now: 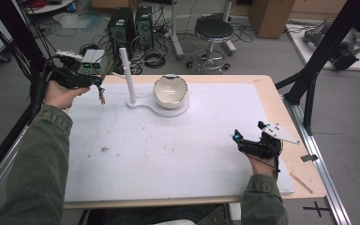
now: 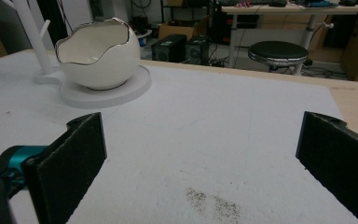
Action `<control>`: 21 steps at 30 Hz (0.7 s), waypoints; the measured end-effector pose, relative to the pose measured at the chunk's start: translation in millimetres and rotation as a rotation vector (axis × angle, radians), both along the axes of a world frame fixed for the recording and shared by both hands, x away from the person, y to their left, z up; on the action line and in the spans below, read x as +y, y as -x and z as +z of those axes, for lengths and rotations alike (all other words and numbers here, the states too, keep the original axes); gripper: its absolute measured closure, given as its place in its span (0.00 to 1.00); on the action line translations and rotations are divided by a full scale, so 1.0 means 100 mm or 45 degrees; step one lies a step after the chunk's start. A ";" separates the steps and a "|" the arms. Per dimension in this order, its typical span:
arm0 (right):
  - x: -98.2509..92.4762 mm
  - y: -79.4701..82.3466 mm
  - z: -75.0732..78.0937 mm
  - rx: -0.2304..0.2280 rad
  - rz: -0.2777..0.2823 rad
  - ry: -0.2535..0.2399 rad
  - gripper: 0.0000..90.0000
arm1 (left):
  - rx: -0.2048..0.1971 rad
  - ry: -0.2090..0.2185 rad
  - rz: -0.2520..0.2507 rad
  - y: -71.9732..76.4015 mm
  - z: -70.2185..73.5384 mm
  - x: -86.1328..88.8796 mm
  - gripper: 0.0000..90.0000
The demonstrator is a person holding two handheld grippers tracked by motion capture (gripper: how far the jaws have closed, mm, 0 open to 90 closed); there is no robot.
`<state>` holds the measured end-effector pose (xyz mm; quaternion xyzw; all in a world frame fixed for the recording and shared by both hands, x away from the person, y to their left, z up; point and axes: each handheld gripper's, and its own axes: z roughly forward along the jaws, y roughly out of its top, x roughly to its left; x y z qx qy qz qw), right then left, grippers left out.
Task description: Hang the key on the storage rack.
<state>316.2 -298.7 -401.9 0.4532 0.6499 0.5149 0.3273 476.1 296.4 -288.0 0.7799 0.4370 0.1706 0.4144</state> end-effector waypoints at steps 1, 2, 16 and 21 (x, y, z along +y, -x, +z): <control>0.00 0.00 0.00 0.001 -0.002 0.000 0.01 | -0.001 0.018 0.003 -0.01 -0.01 0.00 0.83; 0.00 0.00 0.00 0.002 -0.001 0.001 0.01 | -0.002 0.026 0.003 -0.02 -0.01 0.00 0.83; -0.02 0.01 -0.01 0.003 -0.006 -0.003 0.01 | 0.042 0.047 0.004 -0.08 -0.17 -0.03 0.83; -0.02 0.01 -0.01 -0.001 -0.005 0.002 0.01 | 0.048 0.076 -0.006 -0.09 -0.21 -0.03 0.83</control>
